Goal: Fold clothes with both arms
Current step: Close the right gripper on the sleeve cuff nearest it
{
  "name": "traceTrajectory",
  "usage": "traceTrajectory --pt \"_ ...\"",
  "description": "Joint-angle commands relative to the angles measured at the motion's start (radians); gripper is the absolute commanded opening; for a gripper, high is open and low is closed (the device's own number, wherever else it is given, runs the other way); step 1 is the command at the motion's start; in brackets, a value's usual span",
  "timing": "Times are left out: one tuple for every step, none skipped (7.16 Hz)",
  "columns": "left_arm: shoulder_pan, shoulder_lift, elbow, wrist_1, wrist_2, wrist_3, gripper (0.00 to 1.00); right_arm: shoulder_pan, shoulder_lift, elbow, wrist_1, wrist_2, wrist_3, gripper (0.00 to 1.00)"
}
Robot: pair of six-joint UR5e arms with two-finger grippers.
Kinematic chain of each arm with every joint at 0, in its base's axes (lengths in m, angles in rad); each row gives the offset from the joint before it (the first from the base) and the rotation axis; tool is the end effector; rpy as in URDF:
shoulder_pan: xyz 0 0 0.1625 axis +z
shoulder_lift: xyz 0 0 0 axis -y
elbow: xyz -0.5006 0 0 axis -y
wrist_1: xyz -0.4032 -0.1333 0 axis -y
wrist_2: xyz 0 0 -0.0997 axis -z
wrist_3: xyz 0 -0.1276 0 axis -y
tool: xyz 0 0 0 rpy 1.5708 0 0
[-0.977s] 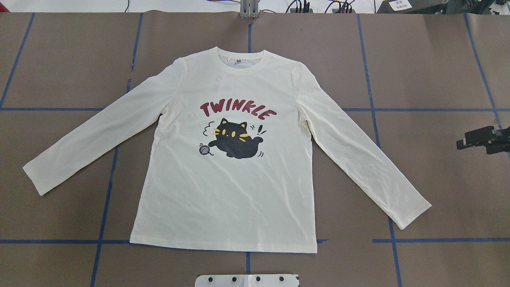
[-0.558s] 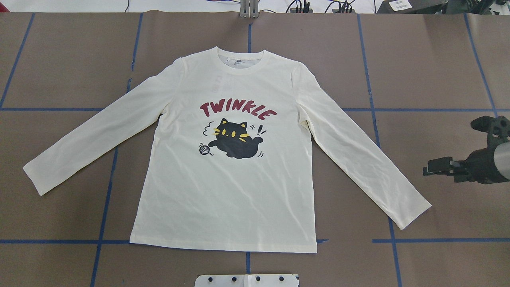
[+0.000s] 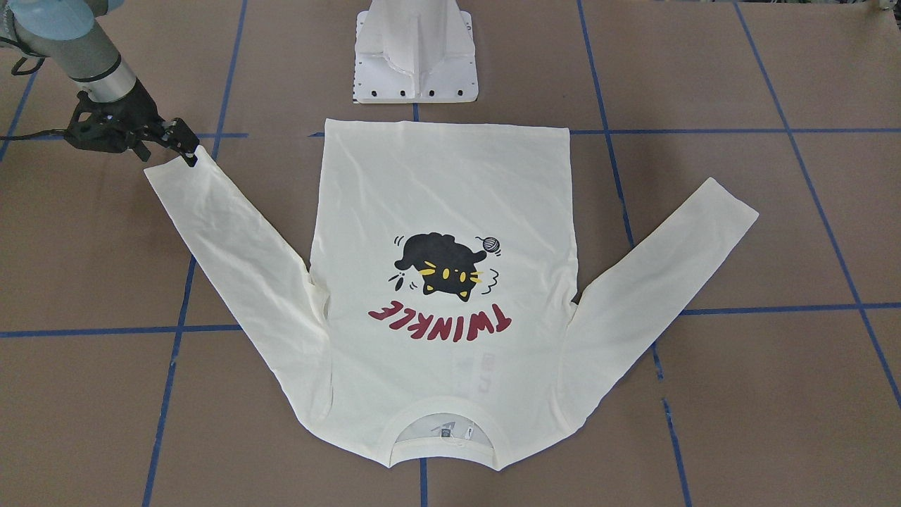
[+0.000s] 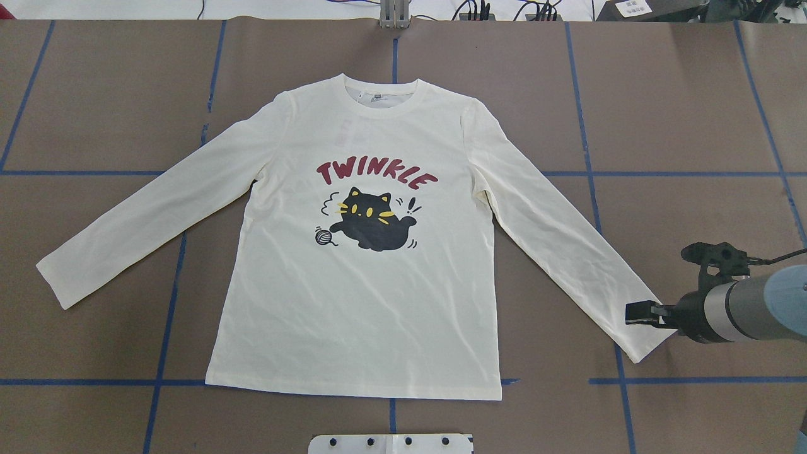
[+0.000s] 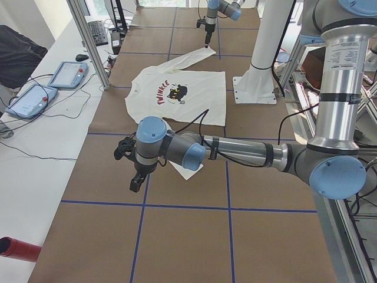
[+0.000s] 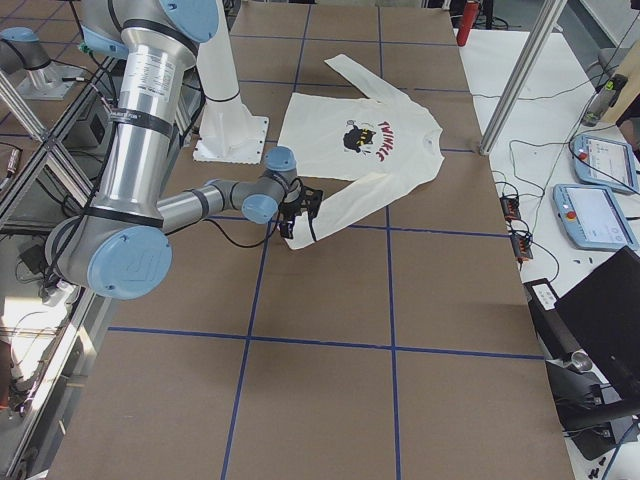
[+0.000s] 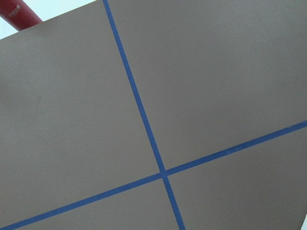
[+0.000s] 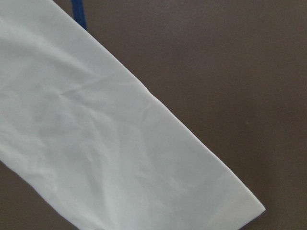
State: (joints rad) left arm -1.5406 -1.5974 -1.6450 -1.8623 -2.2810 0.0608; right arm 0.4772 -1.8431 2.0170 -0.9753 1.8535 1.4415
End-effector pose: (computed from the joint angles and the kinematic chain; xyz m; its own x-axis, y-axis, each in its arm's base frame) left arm -0.0337 -0.5448 0.6736 0.7473 0.3277 -0.5781 -0.0734 0.9054 0.4182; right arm -0.3276 -0.2794 0.5936 0.6674 0.2057 0.7157 -0.1842 0.9768 -0.1090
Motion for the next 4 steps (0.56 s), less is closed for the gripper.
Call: traceTrajectory --pt "0.000 0.001 0.010 -0.014 0.000 0.001 1.00 -0.019 -0.005 -0.020 -0.006 0.006 0.000 1.00" --pt "-0.001 0.001 0.028 -0.040 0.000 0.001 1.00 -0.020 -0.007 -0.033 -0.005 0.007 0.000 1.00" --pt "0.000 0.001 0.036 -0.055 0.001 0.001 1.00 -0.020 -0.005 -0.047 -0.006 0.006 0.000 1.00" --pt "-0.001 0.001 0.036 -0.057 0.000 0.001 1.00 -0.022 -0.001 -0.060 -0.008 0.006 0.000 1.00"
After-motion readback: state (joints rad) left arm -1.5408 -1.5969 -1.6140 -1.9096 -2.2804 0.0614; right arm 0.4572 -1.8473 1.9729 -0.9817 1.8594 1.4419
